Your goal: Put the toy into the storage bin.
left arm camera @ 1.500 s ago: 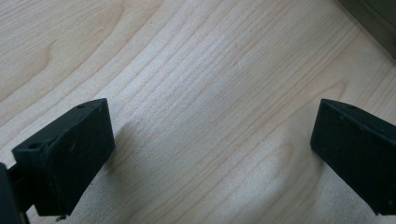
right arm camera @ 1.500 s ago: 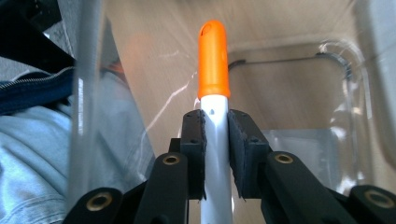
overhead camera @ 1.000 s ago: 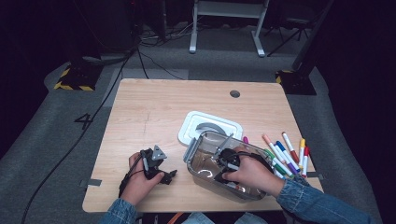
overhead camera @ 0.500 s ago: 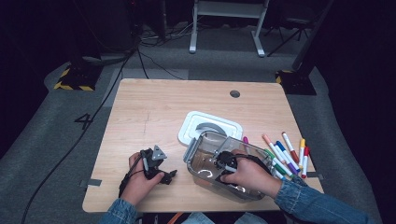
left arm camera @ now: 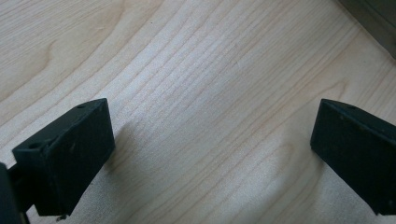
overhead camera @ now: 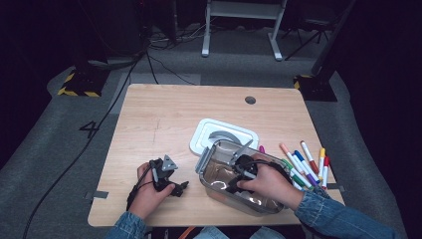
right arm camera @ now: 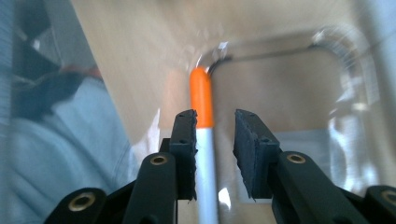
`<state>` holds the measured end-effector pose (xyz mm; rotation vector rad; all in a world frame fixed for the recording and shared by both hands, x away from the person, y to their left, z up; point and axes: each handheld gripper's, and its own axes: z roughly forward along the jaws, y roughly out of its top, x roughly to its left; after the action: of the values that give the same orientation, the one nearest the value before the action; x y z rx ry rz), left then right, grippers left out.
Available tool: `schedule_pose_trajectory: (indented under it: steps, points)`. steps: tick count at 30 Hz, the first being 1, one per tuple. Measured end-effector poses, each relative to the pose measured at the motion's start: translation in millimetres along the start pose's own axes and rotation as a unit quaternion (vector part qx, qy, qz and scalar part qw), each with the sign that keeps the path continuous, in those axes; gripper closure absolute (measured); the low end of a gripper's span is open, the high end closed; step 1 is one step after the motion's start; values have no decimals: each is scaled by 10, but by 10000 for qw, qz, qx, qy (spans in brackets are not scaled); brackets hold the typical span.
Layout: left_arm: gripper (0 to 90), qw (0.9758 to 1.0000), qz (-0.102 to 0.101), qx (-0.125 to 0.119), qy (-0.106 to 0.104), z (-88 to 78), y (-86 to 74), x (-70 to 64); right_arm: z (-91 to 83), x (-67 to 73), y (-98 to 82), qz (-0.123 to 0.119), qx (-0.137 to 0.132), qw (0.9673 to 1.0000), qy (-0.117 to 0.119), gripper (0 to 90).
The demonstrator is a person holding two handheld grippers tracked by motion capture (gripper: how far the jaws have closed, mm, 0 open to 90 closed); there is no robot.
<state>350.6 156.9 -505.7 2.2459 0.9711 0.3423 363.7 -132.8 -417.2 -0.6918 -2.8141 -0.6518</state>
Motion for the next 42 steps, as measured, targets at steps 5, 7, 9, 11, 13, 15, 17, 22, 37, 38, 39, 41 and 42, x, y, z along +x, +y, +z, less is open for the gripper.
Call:
schedule_pose_trajectory:
  steps: [5, 7, 9, 11, 13, 15, 17, 22, 37, 38, 39, 41, 42]
  points:
    - [1, 10000, 0, 0, 0, 0, 0, 0, -273, 4, 16, -51, -574, 9981, -232, 656]
    - [1, 10000, -3, -8, 1, 1, 0, 0, -387, -7, 12, -52, -784, 9964, -328, 655]
    - [1, 10000, -2, -9, -1, 1, 0, 1, -502, -19, 2, -37, -988, 9942, -426, 647]
    - [1, 10000, -15, -14, -19, 4, 1, 0, -621, -41, -14, -26, -1133, 9921, -528, 645]
    - [0, 10000, 26, -4, -33, 5, 5, 10, -750, -80, -45, 47, -1299, 9893, -664, 641]
    - [0, 10000, 61, 2, -50, 9, 11, 19, -845, -127, -80, 115, -1427, 9867, -772, 640]
    - [0, 10000, 55, 0, -53, 14, 16, 21, -963, -199, -135, 229, -1533, 9836, -919, 641]
    - [0, 10000, 49, 10, -45, 15, 19, 22, -1175, -386, -289, 449, -1748, 9760, -1223, 639]
    - [0, 10000, 50, 6, -43, 15, 18, 21, -1432, -1182, -989, 1681, -1641, 9476, -2167, 648]
    - [0, 10000, 46, 3, -43, 15, 18, 20, -1432, -1234, -1035, 1767, -1603, 9452, -2230, 648]
    - [0, 10000, 50, 6, -43, 15, 18, 21, -1428, -1289, -1081, 1835, -1584, 9433, -2266, 649]
    - [0, 10000, 54, 1, -44, 15, 17, 20, -1408, -1396, -1172, 2009, -1501, 9392, -2345, 649]
    - [0, 10000, 52, 3, -48, 15, 17, 21, -1391, -1467, -1232, 2093, -1448, 9374, -2377, 648]
